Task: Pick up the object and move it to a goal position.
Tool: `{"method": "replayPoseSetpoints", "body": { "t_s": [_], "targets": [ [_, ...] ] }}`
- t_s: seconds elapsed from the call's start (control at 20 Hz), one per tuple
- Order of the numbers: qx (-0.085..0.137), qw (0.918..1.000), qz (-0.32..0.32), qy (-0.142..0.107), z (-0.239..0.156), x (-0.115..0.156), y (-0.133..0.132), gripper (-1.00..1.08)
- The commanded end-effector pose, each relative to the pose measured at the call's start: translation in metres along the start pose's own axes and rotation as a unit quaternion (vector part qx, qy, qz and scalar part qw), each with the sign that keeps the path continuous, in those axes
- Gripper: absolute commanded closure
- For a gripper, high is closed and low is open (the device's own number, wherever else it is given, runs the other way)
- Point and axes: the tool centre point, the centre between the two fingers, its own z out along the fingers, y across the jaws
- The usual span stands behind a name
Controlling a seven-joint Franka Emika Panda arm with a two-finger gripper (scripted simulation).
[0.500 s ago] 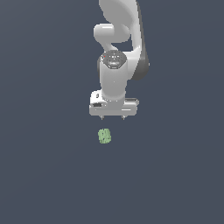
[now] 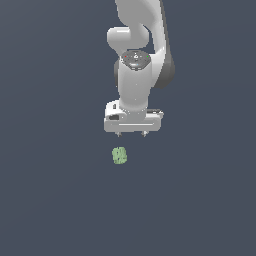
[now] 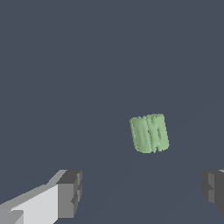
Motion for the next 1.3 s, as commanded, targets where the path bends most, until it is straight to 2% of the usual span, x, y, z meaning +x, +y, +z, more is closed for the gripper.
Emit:
{"method": "replayPoseSetpoints", "body": {
  "t_s": [0.0, 0.4, 0.8, 1.0, 1.25],
  "targets": [
    [-0.001, 1.0, -0.004, 0.004, -0.003, 0.002, -0.001, -0.92],
    [0.0, 0.9998, 0.018, 0.002, 0.001, 0.002, 0.0, -0.92],
    [0.004, 0.9962, 0.087, -0.001, 0.011, 0.003, 0.005, -0.92],
    [0.006, 0.9901, 0.14, -0.004, 0.019, 0.004, 0.008, -0.92],
    [0.007, 0.9764, 0.216, -0.008, 0.031, 0.006, 0.014, -0.92]
  ]
}}
